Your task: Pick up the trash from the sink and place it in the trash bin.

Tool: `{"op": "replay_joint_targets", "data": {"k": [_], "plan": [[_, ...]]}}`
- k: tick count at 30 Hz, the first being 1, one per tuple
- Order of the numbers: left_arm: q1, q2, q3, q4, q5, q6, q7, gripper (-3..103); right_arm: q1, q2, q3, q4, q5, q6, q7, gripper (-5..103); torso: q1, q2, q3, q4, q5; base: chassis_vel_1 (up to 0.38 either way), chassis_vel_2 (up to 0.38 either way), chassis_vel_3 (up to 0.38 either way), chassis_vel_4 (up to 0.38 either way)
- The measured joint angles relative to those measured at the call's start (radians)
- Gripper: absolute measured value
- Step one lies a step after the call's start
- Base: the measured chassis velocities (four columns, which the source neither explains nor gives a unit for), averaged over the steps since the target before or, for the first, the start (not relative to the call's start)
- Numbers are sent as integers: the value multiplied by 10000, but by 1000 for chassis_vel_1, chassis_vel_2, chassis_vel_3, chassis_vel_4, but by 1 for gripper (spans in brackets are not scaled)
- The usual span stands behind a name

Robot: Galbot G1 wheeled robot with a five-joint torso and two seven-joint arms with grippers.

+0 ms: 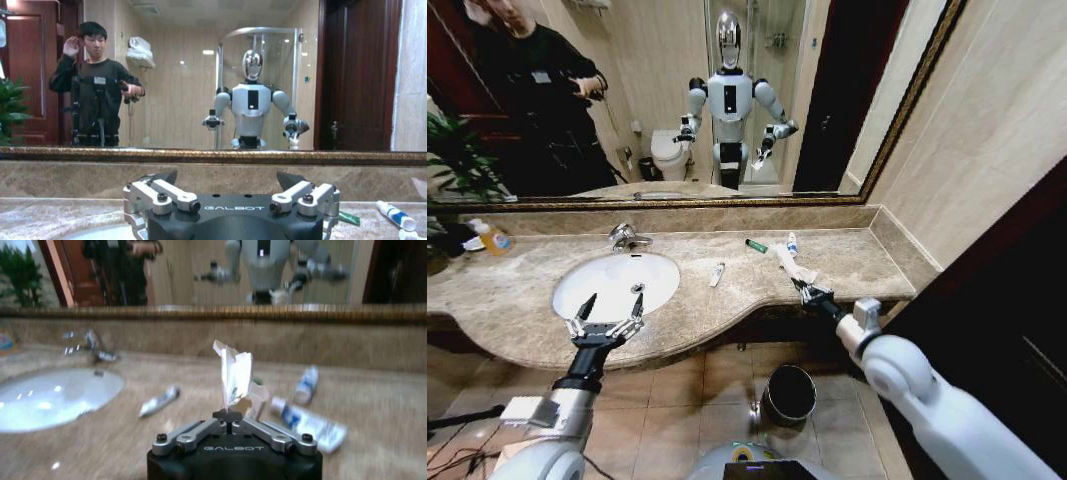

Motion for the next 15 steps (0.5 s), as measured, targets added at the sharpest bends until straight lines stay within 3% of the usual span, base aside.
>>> {"op": "replay_joint_targets", "data": {"k": [5, 7, 8, 12, 15], "plan": [[0, 0, 0, 0, 0, 0, 0, 100, -1130, 356, 118, 21, -915, 90, -296, 0, 0, 0, 0, -1, -2, 0, 0, 0, 0], [0, 1, 0, 0, 0, 0, 0, 100, -1844, 923, 95, -225, -1672, 217, -657, 0, 0, 0, 0, -2, -3, 0, 0, 0, 0], [0, 1, 0, 0, 0, 0, 0, 100, -1844, 923, 95, -225, -1672, 217, -657, 0, 0, 0, 0, -2, -3, 0, 0, 0, 0], [0, 0, 0, 0, 0, 0, 0, 100, -2470, 2108, -225, -1139, -2515, 513, -836, 0, 0, 0, 1, -2, 1, 0, 0, 0, 0], [0, 0, 0, -1, 0, 0, 0, 100, -2645, 2462, -275, -1927, -3128, 839, -1098, 0, -1, 1, 1, -2, -1, 0, 0, 0, 0]]}}
